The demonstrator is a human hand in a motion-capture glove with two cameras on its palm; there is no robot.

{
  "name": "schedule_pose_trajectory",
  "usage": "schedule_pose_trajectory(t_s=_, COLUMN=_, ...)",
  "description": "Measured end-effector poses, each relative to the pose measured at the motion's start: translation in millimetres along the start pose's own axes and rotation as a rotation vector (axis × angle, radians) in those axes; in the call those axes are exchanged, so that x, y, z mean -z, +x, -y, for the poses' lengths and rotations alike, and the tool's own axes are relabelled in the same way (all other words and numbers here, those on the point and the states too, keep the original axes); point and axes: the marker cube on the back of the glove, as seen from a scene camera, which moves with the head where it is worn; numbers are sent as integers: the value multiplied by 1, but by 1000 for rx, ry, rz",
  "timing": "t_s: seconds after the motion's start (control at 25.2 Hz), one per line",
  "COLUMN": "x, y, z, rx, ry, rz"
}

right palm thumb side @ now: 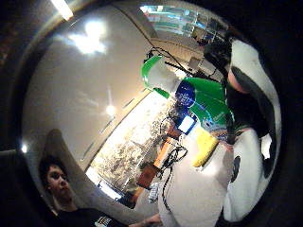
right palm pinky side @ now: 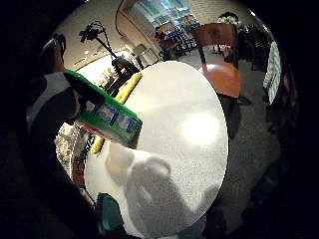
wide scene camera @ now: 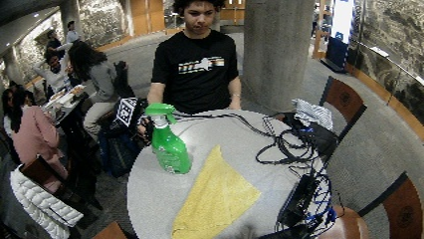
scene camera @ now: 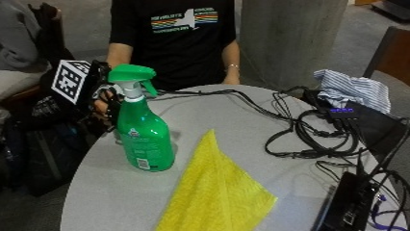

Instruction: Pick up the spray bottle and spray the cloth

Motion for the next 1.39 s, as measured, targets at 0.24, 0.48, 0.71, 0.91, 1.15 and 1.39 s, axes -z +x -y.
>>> schedule_pose_trajectory(t_s=0.24, x=0, y=3, z=1, rx=-25, ry=-63, rz=-12)
schedule_pose_trajectory(t_s=0.48, x=-6, y=3, z=6, rx=-57, ry=-279, rz=-11)
schedule_pose_trajectory(t_s=0.71, x=-15, y=1, z=8, rx=-59, ry=-392, rz=-2)
schedule_pose_trajectory(t_s=0.91, x=-22, y=0, z=16, rx=-77, ry=-423, rz=-14)
schedule_pose_trajectory(t_s=1.15, x=-40, y=8, z=34, rx=-96, ry=-481, rz=-30)
schedule_pose_trajectory(t_s=1.39, x=-65, y=7, z=45, rx=-106, ry=-481, rz=59)
